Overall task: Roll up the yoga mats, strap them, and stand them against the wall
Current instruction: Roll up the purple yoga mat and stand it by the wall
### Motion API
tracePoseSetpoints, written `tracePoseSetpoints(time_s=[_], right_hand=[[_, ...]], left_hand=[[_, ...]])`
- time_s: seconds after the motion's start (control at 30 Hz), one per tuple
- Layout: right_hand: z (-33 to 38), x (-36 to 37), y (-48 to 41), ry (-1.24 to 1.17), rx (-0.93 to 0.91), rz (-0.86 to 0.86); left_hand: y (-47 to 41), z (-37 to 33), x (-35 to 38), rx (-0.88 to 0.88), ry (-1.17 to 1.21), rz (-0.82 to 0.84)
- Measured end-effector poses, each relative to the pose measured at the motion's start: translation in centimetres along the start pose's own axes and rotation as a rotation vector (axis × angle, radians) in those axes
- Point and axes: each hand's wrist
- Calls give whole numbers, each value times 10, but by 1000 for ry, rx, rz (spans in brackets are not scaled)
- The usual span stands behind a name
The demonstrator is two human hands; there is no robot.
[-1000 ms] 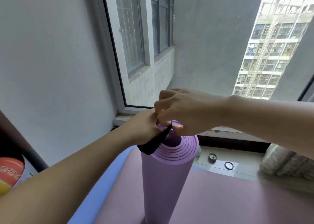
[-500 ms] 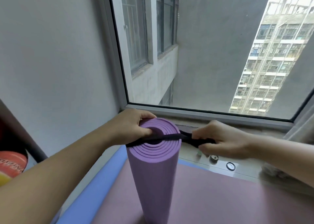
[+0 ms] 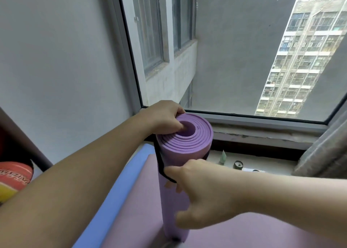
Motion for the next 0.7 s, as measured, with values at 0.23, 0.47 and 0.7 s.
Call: tracePoseSetpoints(time_s=[0.23, 0.47, 0.7], right_hand=[[-3, 34, -15, 214, 120, 156], [-42, 47, 15, 281, 126, -91], [-70, 18, 33, 580, -16, -163]], left_hand=[[-4, 2, 0, -18, 27, 12], [-2, 27, -4, -96, 143, 29], [-2, 26, -2, -102, 162, 38]])
Point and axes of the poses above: each hand's wrist, its own y-axis away from the middle knuckle, its own x-axis out of the palm, z = x × y, and after that the axes turned 14 degrees about -x, right-handed
